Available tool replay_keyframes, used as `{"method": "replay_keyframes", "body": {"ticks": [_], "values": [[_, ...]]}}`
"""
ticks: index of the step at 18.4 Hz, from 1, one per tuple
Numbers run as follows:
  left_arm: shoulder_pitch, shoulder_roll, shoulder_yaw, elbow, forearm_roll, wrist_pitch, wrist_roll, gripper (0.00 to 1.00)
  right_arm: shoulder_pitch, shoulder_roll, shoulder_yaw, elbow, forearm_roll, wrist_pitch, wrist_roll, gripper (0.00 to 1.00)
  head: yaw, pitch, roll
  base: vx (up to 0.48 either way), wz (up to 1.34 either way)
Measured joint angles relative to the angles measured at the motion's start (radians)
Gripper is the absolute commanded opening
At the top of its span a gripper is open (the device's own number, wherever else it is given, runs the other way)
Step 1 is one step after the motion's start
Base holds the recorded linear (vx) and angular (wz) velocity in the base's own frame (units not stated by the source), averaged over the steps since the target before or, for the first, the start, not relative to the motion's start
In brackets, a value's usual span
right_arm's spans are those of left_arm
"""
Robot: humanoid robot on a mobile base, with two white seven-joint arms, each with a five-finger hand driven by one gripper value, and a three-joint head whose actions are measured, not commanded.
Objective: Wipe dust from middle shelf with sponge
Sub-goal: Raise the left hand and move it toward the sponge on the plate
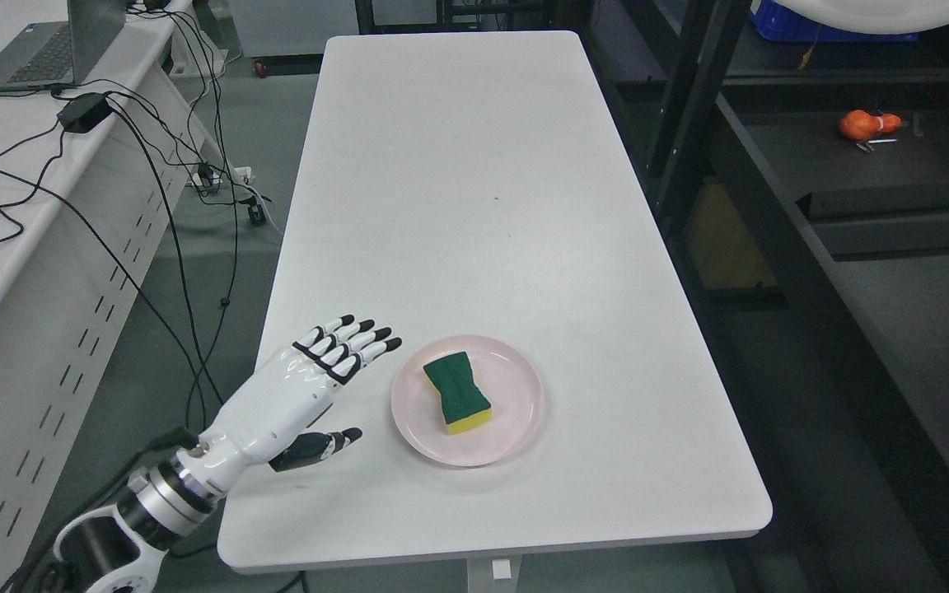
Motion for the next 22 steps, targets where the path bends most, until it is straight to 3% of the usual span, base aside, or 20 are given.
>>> {"method": "replay_keyframes", "body": {"ticks": [7,11,22], "values": [[-0.055,0.027,-0.081,-0.003,-0.133,-0.051,-0.034,0.99,0.000,0.000,0.000,0.000,0.000,0.000,0.000,1.00,0.0000,0.000,0.000,0.000,0.00],[-0.080,0.040,-0.072,-0.008,-0.158,-0.070,-0.100,0.94,0.000,0.000,0.000,0.000,0.000,0.000,0.000,1.00,0.0000,0.000,0.000,0.000,0.00],[-0.216,0.087,0.016,-0.005,-0.233,-0.074,-0.155,0.94,0.000,0.000,0.000,0.000,0.000,0.000,0.000,1.00,0.0000,0.000,0.000,0.000,0.00]]}}
